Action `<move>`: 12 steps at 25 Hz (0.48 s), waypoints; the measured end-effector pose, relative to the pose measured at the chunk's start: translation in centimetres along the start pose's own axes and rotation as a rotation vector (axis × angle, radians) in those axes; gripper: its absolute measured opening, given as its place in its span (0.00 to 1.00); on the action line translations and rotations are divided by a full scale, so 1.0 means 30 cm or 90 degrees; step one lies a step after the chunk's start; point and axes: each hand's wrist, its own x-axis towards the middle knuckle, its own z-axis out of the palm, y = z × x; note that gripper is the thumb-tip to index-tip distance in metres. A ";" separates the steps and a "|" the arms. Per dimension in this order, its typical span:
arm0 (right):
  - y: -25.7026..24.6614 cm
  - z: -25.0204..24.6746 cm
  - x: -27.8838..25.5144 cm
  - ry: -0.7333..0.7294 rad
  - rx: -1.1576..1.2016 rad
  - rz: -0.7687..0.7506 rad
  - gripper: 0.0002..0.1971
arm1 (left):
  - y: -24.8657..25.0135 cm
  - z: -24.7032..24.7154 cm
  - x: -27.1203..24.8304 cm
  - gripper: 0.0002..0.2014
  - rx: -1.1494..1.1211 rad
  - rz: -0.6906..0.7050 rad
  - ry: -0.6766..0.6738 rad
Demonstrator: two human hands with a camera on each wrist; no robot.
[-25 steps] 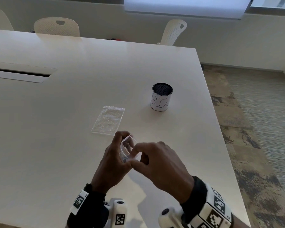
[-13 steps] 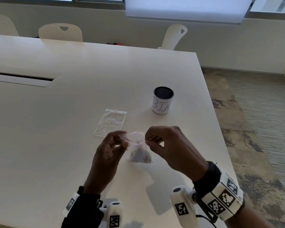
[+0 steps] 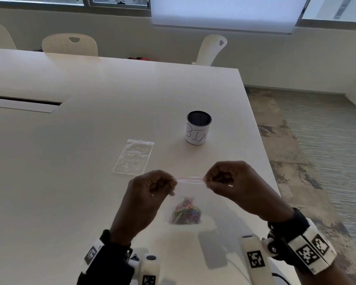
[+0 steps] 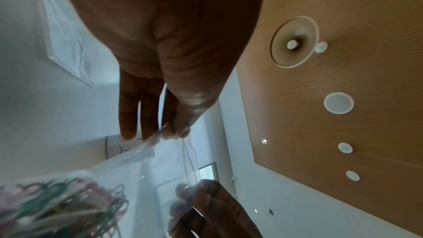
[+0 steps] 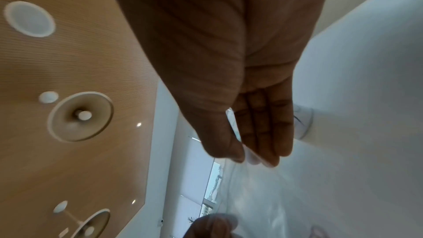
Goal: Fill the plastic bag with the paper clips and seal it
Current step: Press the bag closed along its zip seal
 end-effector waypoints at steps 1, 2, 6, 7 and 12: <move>0.022 0.011 0.000 0.000 0.014 0.017 0.04 | -0.014 0.010 0.004 0.03 0.011 -0.013 -0.005; 0.043 0.022 -0.001 0.005 0.028 0.025 0.04 | -0.024 0.021 0.010 0.03 0.012 -0.023 -0.007; 0.080 0.046 0.001 0.049 0.061 0.020 0.05 | -0.008 0.046 0.044 0.09 -0.016 -0.058 -0.061; 0.079 0.047 0.003 0.055 0.067 0.018 0.05 | -0.001 0.052 0.058 0.12 -0.029 -0.075 -0.077; 0.095 0.068 0.028 0.092 0.091 0.014 0.07 | 0.005 0.070 0.107 0.04 -0.037 -0.085 -0.082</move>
